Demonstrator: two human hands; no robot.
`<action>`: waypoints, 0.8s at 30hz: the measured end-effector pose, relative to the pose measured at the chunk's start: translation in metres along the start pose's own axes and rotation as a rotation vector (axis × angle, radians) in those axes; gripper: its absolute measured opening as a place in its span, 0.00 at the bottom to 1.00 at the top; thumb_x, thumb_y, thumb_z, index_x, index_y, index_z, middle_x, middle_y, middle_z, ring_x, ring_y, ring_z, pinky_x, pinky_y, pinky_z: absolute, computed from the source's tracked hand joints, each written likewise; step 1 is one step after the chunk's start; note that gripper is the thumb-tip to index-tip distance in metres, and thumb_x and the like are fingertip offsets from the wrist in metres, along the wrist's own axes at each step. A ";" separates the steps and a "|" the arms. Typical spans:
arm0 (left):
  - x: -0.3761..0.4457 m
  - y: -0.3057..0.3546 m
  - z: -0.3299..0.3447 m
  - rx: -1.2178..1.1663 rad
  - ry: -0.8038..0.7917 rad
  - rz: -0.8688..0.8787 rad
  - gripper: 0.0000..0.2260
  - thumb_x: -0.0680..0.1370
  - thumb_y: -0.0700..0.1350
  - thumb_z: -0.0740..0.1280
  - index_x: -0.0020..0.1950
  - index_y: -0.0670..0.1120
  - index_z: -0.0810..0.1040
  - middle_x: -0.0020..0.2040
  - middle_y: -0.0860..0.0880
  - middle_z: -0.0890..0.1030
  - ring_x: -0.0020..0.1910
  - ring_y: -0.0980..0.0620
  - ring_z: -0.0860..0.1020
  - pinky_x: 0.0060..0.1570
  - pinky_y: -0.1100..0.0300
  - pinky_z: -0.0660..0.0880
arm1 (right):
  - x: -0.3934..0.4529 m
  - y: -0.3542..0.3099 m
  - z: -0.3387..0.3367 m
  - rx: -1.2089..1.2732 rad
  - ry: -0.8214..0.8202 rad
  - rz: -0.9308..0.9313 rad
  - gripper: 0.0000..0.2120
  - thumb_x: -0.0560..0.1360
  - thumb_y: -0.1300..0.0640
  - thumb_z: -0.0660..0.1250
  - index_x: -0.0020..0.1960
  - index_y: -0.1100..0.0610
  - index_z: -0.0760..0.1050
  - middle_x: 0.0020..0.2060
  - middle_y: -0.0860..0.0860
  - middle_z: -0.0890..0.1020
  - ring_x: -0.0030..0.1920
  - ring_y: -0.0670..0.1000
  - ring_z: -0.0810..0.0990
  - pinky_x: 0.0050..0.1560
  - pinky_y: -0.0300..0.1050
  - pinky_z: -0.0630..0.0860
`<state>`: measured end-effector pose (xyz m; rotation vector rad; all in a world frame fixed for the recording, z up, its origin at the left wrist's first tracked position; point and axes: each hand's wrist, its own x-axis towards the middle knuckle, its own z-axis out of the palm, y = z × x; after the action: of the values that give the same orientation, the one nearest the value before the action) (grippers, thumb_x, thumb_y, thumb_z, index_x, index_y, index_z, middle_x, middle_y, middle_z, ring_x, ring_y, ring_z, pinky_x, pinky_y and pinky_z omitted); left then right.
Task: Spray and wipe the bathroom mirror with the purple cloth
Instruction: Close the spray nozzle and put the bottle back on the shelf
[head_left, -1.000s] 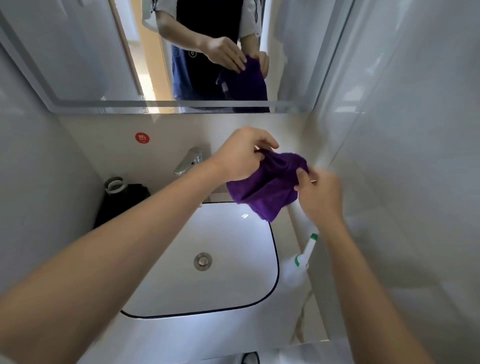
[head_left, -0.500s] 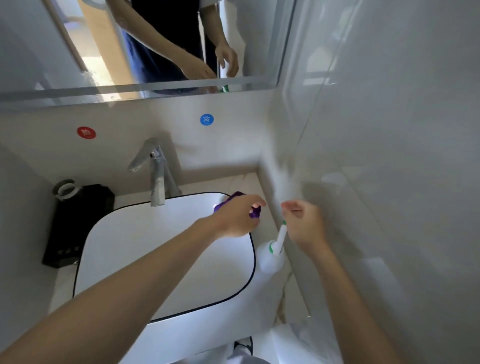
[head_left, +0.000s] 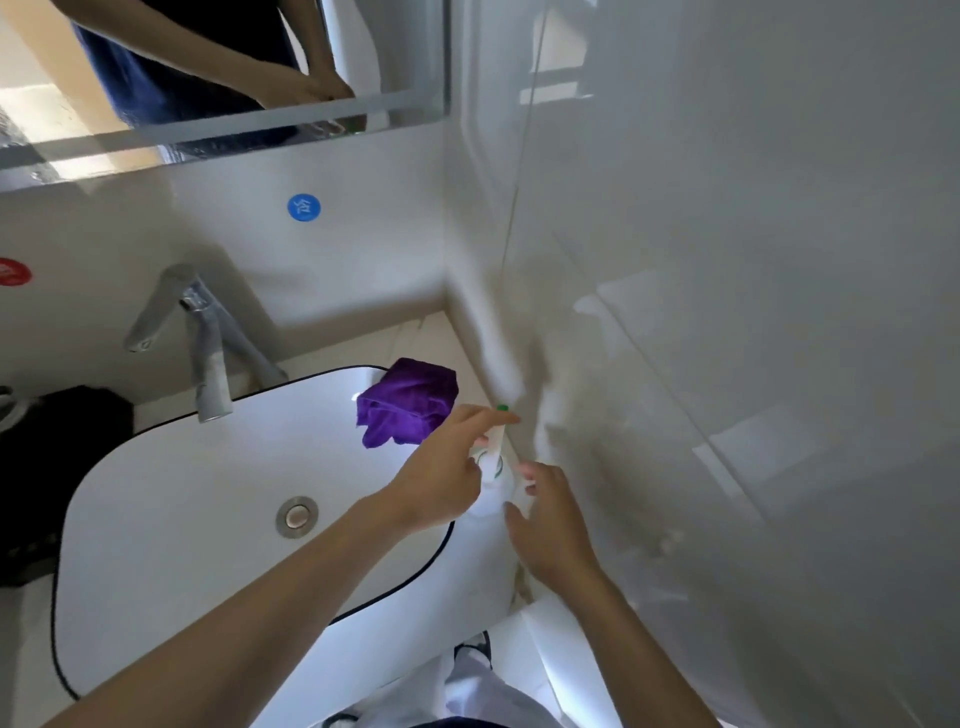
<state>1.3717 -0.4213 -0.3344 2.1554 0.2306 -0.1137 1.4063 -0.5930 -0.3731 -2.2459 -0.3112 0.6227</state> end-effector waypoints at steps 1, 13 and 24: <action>0.000 -0.004 0.001 0.051 0.003 0.019 0.35 0.73 0.24 0.57 0.72 0.55 0.76 0.70 0.54 0.72 0.64 0.55 0.74 0.54 0.74 0.69 | 0.001 0.002 0.005 -0.016 -0.014 -0.017 0.27 0.79 0.58 0.68 0.76 0.54 0.65 0.68 0.48 0.68 0.68 0.49 0.72 0.66 0.43 0.71; 0.013 -0.012 -0.012 0.294 0.089 0.176 0.17 0.75 0.38 0.76 0.62 0.50 0.82 0.80 0.49 0.66 0.77 0.44 0.66 0.67 0.49 0.71 | 0.044 0.003 0.044 0.131 -0.015 -0.106 0.23 0.81 0.50 0.67 0.75 0.49 0.68 0.64 0.46 0.75 0.64 0.44 0.74 0.60 0.31 0.71; 0.006 0.020 -0.047 -0.075 0.177 0.026 0.08 0.77 0.38 0.75 0.54 0.47 0.84 0.49 0.53 0.84 0.48 0.57 0.81 0.52 0.60 0.78 | 0.025 -0.027 -0.009 0.474 -0.059 -0.157 0.09 0.83 0.53 0.66 0.61 0.48 0.81 0.52 0.45 0.85 0.54 0.42 0.82 0.54 0.34 0.74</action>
<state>1.3818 -0.3929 -0.2926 2.0943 0.3044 0.0996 1.4312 -0.5702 -0.3565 -1.7354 -0.3269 0.6066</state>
